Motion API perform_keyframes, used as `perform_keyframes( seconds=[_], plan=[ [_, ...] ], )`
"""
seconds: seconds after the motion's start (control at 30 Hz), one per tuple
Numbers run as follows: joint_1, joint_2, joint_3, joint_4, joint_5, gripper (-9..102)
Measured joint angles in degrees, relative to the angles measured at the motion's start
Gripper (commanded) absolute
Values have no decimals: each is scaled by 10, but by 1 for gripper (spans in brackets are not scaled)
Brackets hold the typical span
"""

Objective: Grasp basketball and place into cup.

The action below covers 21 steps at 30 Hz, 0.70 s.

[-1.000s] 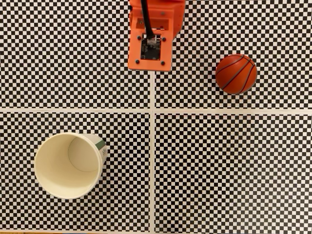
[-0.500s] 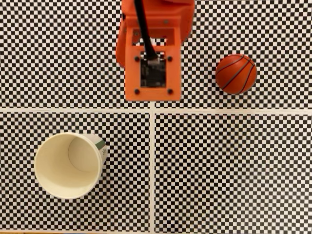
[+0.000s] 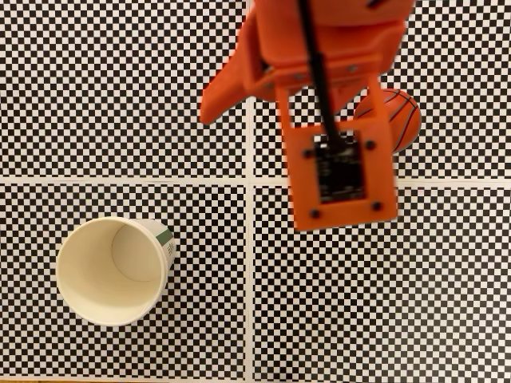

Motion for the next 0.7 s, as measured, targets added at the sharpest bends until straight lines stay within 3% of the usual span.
perform_keyframes(
  seconds=[0.27,0.6,0.7],
  plan=[
    [-75,-79,-101,50,18,67],
    [-123,-91,-109,52,18,79],
    [-131,-102,-110,51,23,89]
  ],
)
